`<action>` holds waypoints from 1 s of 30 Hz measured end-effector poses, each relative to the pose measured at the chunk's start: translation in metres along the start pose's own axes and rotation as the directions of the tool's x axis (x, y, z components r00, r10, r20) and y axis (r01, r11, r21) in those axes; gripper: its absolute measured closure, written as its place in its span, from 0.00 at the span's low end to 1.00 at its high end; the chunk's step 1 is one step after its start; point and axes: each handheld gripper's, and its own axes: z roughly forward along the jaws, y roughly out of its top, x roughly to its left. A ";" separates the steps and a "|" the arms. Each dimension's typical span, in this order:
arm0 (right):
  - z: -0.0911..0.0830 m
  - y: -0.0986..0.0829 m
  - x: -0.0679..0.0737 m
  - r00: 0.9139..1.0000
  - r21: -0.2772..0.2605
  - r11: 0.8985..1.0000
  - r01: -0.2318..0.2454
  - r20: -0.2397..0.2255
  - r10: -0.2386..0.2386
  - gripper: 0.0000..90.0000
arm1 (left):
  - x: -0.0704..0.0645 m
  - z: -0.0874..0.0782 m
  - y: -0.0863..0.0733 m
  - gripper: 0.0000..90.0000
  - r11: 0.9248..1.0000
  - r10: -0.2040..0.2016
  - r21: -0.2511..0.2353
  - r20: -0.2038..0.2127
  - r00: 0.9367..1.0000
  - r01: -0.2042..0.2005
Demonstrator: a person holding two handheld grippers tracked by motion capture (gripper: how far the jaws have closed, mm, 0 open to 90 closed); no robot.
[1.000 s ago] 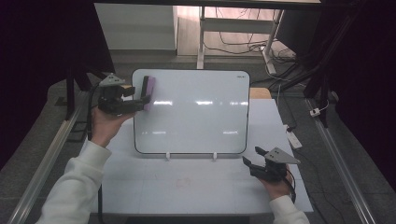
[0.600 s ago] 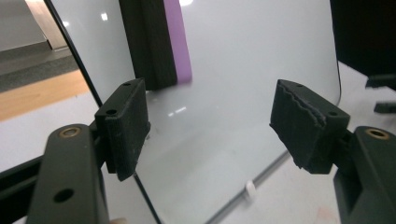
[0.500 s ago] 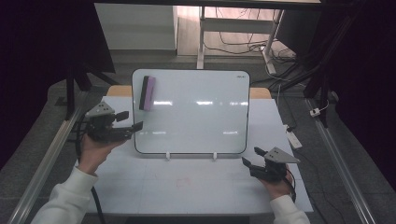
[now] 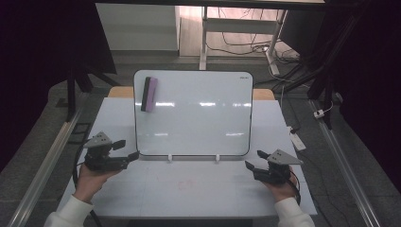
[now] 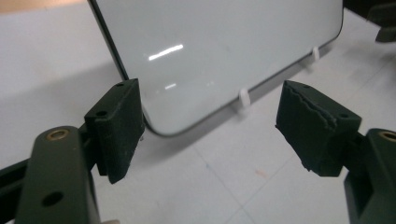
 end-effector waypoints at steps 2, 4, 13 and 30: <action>0.000 -0.001 0.000 1.000 0.006 1.000 0.003 -0.005 -0.003 0.36 | 0.001 0.003 -0.008 0.26 1.000 -0.009 0.014 0.007 1.000 0.009; 0.001 -0.001 0.000 1.000 0.012 1.000 0.003 -0.012 -0.003 0.36 | 0.001 0.006 -0.016 0.26 1.000 -0.017 0.026 0.011 1.000 0.017; 0.002 -0.004 -0.001 0.999 0.035 0.999 0.012 -0.036 -0.011 0.36 | 0.003 0.008 -0.044 0.24 0.999 -0.032 0.041 0.012 0.999 0.032; 0.004 -0.005 0.000 0.999 0.058 0.998 0.029 -0.048 -0.026 0.35 | 0.000 0.011 -0.043 0.23 0.999 0.000 0.045 0.005 1.000 0.000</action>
